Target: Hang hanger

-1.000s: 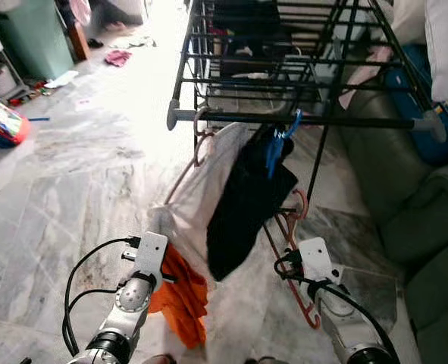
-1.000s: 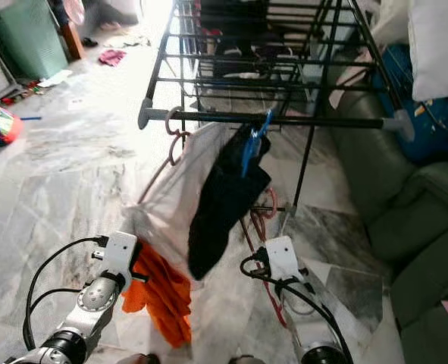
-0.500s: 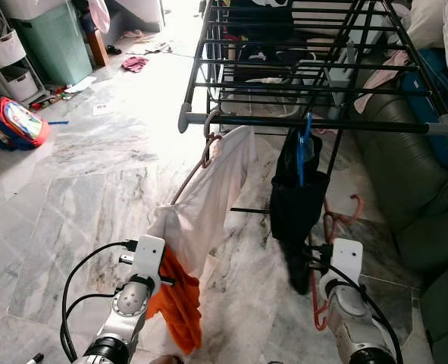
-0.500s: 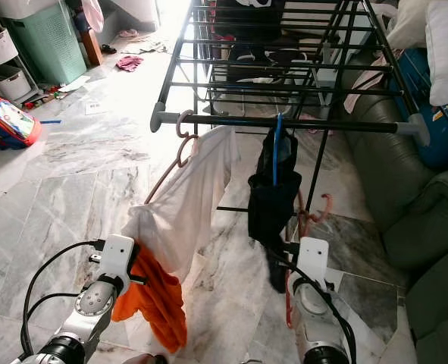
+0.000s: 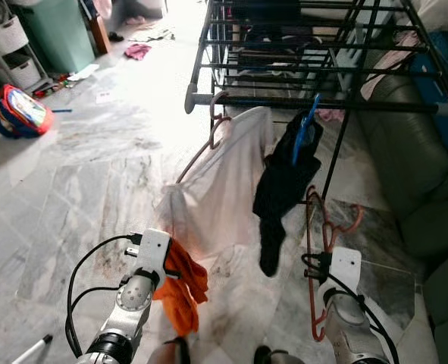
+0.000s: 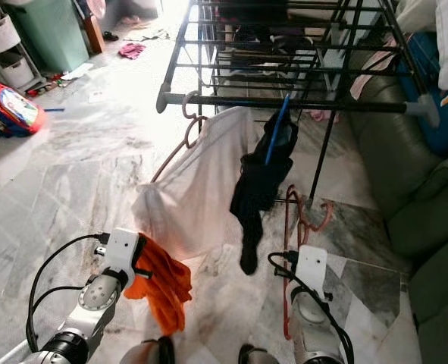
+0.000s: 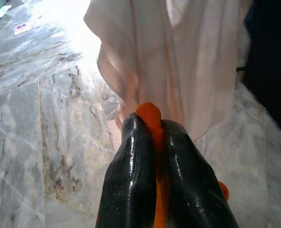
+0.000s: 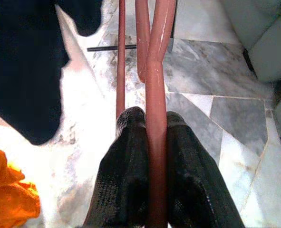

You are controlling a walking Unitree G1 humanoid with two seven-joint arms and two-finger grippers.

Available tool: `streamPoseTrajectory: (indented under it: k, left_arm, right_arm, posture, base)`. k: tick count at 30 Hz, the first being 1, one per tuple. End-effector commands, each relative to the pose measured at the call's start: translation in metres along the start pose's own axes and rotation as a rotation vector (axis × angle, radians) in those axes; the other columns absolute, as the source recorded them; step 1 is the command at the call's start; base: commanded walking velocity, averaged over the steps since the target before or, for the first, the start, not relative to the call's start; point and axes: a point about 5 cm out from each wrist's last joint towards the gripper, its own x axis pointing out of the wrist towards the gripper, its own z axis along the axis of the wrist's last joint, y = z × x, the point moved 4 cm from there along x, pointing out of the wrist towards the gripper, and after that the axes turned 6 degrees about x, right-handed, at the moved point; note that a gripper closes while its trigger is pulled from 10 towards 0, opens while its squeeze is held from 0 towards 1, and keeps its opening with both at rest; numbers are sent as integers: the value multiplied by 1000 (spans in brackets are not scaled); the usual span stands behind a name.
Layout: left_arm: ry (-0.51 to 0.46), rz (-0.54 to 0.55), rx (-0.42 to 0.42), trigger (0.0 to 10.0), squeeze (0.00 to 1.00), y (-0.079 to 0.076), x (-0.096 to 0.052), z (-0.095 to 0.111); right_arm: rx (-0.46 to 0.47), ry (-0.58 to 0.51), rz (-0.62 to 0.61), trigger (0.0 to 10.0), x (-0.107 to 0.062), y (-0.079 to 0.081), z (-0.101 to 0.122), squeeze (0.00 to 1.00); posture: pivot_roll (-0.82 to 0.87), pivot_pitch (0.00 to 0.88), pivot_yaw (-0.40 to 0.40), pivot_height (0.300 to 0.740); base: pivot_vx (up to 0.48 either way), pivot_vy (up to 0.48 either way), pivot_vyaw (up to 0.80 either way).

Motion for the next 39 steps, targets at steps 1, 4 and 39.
streamPoseTrajectory:
  k: [1,4,39]
  left_arm:
    - [-11,2,0,10000,0,1,0,3]
    - [-8,5,-1,10000,0,2,-1,2]
    - [-46,-34,-9,10000,0,6,8,19]
  right_arm:
    - [1,2,-1,10000,-1,-1,0,0]
    - [-2,8,5,10000,-2,0,-1,0]
    - [-37,70,78,10000,0,22,-7,0]
  posture:
    - [-89,129,34,740]
    - [-89,129,34,740]
    - [-83,144,67,740]
  base:
    - [-322,0,0]
    - [-322,0,0]
    - [-252,0,0]
